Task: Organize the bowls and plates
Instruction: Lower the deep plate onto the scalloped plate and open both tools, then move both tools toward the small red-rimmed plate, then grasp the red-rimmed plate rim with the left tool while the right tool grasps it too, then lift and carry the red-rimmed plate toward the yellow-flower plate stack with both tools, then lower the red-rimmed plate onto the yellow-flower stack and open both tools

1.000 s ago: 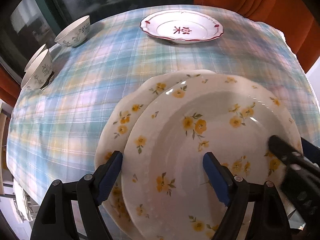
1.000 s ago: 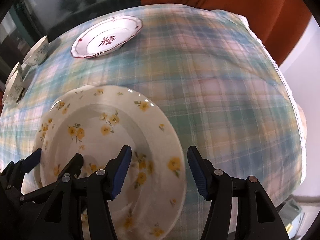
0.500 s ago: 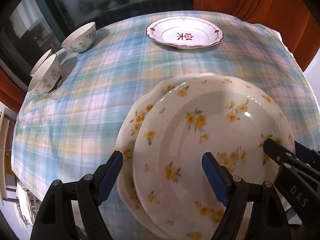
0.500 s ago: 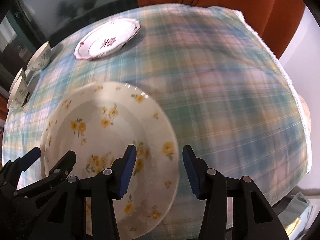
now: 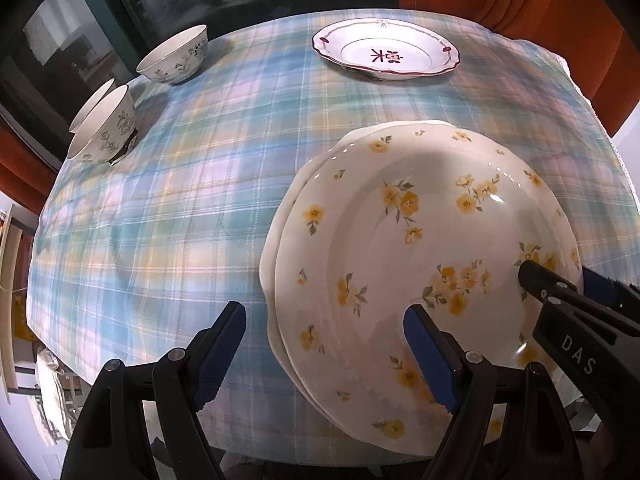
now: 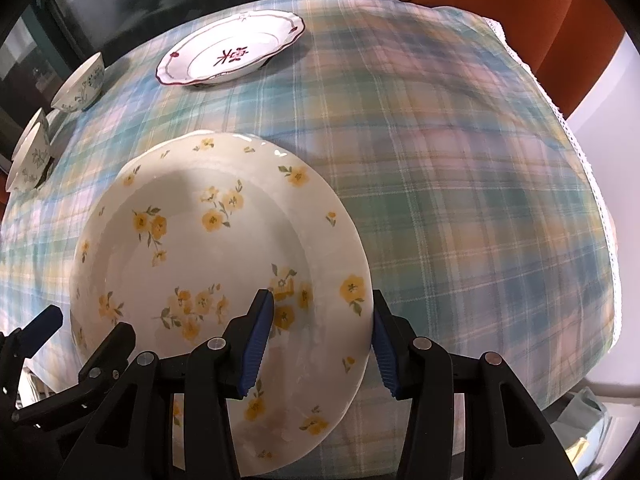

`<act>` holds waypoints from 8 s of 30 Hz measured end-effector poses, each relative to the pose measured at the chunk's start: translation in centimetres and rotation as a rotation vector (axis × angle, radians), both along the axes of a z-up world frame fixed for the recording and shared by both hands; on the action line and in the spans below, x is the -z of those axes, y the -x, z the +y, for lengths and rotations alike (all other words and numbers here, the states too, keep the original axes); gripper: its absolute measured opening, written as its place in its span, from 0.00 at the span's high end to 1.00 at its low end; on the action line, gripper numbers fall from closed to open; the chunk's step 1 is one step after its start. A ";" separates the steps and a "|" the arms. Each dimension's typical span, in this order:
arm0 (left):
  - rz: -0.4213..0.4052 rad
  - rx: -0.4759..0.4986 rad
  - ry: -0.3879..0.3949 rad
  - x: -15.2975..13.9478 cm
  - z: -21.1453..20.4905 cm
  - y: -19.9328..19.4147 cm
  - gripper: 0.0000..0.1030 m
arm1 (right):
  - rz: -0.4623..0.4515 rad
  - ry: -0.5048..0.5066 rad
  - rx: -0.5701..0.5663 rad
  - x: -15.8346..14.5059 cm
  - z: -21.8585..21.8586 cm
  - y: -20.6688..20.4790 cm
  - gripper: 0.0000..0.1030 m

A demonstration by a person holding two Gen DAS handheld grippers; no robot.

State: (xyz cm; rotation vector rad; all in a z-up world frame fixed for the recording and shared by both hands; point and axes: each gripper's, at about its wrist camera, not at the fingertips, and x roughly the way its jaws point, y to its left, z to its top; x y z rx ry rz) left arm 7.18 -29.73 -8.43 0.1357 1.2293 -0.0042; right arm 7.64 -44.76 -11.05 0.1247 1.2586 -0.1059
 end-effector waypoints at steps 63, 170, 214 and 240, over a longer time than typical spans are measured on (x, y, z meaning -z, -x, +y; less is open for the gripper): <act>-0.151 -0.059 0.050 -2.3 -1.4 -24.7 0.33 | -0.294 -0.062 -0.017 -5.0 -1.0 -23.6 0.16; -0.040 0.137 0.174 -3.0 0.7 -3.7 0.53 | -0.116 0.071 0.055 -7.0 3.4 -1.2 0.46; -0.072 -0.066 0.089 -0.6 -2.0 -1.0 0.50 | -0.116 -0.035 -0.130 -4.2 -2.2 -0.1 0.76; -0.104 -0.161 -0.053 0.1 -0.9 -2.1 0.46 | -0.098 -0.015 -0.236 -2.6 1.0 -2.4 0.75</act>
